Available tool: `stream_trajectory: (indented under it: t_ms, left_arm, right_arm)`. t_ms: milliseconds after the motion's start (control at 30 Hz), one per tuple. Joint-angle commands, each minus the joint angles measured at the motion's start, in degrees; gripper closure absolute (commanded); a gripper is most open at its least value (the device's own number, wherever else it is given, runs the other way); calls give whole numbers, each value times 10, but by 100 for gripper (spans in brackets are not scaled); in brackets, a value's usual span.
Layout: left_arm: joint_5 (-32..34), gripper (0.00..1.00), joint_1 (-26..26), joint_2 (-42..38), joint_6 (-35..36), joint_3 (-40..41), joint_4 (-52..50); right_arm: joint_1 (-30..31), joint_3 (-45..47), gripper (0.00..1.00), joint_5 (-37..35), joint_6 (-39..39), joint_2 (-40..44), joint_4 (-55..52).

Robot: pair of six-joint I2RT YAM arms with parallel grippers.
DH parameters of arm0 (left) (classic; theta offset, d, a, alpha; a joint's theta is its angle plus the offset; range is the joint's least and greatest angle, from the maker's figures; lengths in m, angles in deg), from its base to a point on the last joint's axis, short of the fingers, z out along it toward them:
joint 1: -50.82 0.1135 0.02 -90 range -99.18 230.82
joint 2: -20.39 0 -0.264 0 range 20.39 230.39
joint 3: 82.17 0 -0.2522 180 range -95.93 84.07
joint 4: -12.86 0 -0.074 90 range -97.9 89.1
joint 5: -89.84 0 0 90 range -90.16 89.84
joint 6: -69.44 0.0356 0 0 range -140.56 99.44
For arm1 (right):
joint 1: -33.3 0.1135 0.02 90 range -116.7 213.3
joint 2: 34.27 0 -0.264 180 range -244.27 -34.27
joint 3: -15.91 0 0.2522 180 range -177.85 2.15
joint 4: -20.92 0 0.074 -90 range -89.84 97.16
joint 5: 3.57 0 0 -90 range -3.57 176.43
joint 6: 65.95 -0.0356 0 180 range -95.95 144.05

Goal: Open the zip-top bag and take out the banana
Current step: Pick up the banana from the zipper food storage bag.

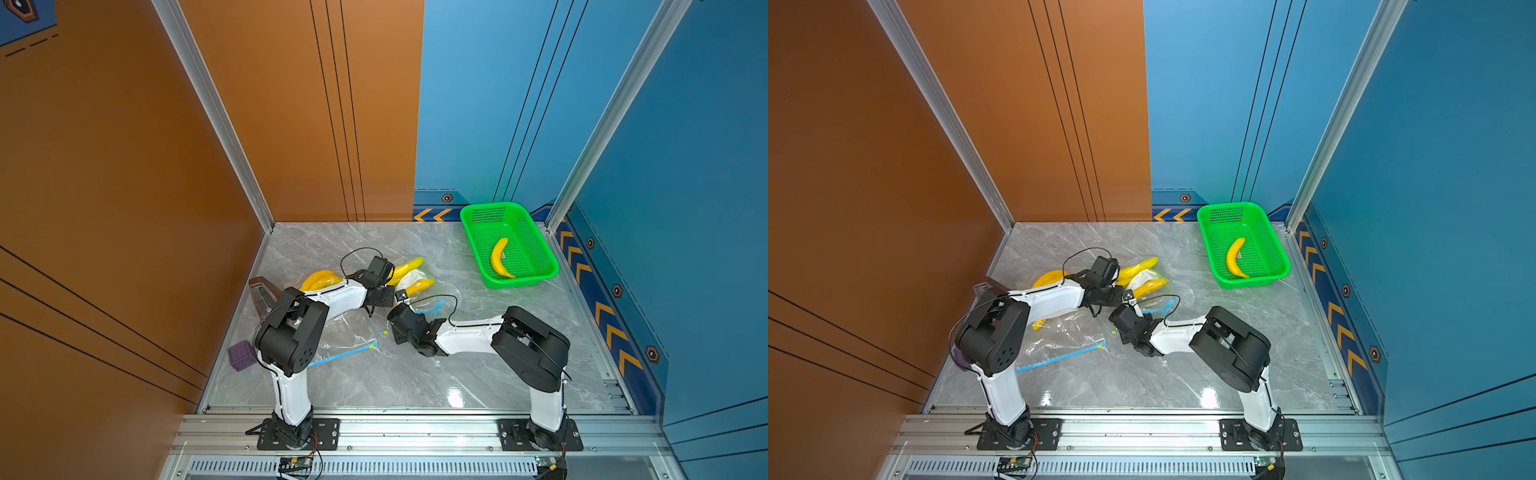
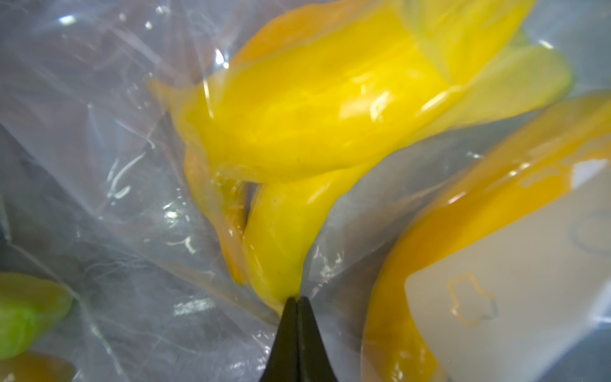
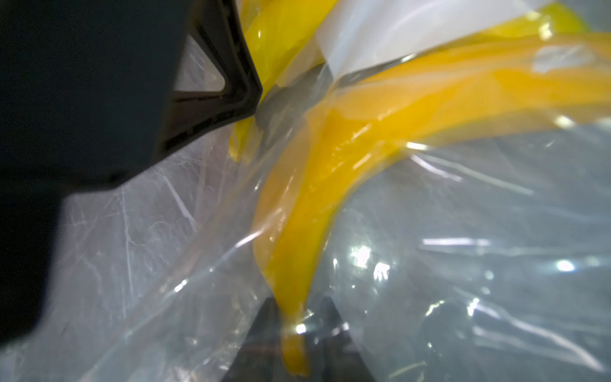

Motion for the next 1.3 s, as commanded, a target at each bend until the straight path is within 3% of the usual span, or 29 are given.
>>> stream_trajectory:
  t_ms: [0,200,467,700,1000,1267]
  left_arm:
    - [-17,100,-15,15,-4,11,-12]
    - [-14,100,-6,13,-8,9,-12]
    - [-11,96,3,32,-6,-7,-13]
    - [-2,94,8,37,-8,-18,-14]
    - [-4,92,26,43,-5,-46,-15]
    - [-6,80,36,35,-15,-65,-16]
  right_arm:
    - [4,-11,81,56,53,-32,4]
    - [6,27,89,94,68,38,13]
    - [16,76,96,91,68,138,-18]
    - [21,117,98,107,43,206,-67]
    - [74,184,99,116,46,343,-153]
    - [126,214,98,151,29,409,-185]
